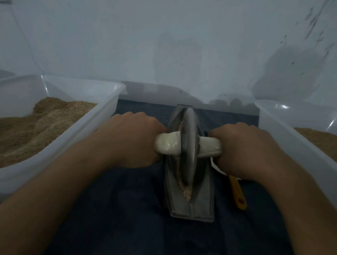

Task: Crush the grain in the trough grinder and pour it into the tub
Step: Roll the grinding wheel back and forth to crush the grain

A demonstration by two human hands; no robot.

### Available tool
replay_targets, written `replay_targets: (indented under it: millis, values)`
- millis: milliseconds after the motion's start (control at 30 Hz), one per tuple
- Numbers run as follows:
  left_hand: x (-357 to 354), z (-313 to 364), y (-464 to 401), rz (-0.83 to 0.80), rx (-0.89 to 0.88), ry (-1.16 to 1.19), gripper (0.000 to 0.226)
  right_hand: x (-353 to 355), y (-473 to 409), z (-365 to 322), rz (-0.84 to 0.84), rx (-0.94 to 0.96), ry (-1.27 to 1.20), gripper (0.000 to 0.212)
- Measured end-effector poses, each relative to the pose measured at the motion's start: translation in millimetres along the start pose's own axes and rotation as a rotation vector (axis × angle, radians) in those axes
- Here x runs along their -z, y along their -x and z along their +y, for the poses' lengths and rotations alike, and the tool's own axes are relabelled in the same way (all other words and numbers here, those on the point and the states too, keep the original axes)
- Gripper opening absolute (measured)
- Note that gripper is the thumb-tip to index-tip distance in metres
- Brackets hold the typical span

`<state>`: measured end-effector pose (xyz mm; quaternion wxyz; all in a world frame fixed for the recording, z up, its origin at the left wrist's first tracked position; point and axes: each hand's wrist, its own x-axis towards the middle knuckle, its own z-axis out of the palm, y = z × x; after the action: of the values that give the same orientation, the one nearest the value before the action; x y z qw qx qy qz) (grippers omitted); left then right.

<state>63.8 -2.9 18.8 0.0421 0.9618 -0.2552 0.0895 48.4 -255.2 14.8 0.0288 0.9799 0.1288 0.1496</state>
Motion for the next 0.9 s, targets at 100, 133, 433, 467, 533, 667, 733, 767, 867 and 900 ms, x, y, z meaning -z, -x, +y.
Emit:
replay_targets:
  millis: [100,133,433,467,533,667,733,767,867,900]
  values:
    - [-18,1,-11,0.177,0.095,-0.083,0.018,-18,-14,-2,0.183,-0.048,0.069,0.027]
    - [-24,2,-15,0.241,0.133,-0.122,0.018,-24,-17,-3,0.244,-0.061,0.094,0.029]
    - [-18,-1,-9,0.163,0.078,-0.097,0.023,-17,-6,5,0.162,-0.007,0.030,0.033]
    - [-12,-2,-5,0.087,0.064,-0.060,0.022,-10,-2,6,0.101,0.014,0.011,0.032]
    - [-1,-4,0,-0.041,0.047,0.001,0.019,-1,3,5,0.031,0.033,0.002,0.029]
    - [-3,-3,-1,-0.030,0.055,0.010,0.019,-3,0,1,0.087,0.010,0.051,0.030]
    - [-13,-1,-7,0.093,0.087,-0.050,0.016,-13,-7,-1,0.175,-0.039,0.076,0.033]
    - [-18,0,-11,0.164,0.108,-0.096,0.017,-18,-10,-2,0.220,-0.056,0.083,0.032]
    - [-30,5,-18,0.331,0.155,-0.208,0.022,-31,-17,-5,0.346,-0.075,0.131,0.023]
    - [-32,6,-19,0.358,0.154,-0.225,0.024,-32,-18,-5,0.357,-0.078,0.143,0.022]
